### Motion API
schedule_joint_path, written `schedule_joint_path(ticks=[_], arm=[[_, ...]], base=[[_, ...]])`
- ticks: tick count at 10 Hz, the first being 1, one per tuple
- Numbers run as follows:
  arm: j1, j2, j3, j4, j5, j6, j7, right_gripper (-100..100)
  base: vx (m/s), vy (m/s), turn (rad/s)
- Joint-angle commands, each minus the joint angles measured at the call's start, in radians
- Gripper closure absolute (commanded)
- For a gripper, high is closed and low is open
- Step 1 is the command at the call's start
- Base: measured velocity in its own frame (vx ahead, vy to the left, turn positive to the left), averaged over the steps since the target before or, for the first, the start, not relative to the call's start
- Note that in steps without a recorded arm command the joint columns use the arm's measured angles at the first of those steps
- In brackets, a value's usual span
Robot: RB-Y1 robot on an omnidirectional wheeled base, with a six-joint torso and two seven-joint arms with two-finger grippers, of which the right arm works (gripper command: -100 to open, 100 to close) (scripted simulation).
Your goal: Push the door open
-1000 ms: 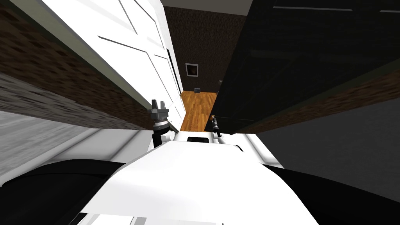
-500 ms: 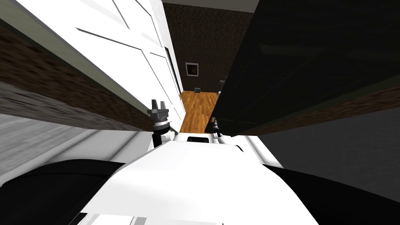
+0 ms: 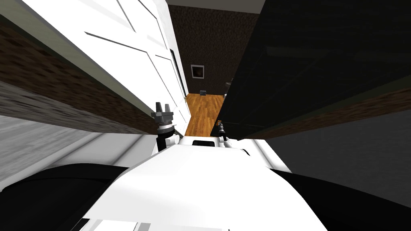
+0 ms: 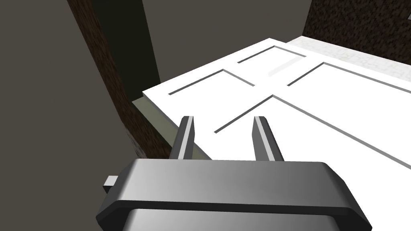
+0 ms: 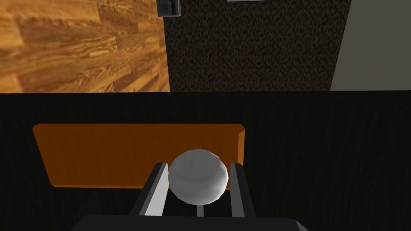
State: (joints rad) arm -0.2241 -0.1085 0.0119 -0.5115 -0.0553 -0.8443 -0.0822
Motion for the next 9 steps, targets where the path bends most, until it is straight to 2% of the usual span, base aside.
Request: schedule_joint_path(ticks=[1, 7, 9], arm=[[0.001, -0.002, -0.008, 0.001, -0.004, 0.000, 0.003, 100], [0.003, -0.010, -0.044, 0.004, -0.026, 0.000, 0.017, 100], [0.006, -0.017, -0.077, 0.007, -0.044, -0.001, 0.030, 100]], base=[[0.101, 0.007, -0.017], [0.190, 0.040, -0.038], [0.207, 0.061, -0.054]])
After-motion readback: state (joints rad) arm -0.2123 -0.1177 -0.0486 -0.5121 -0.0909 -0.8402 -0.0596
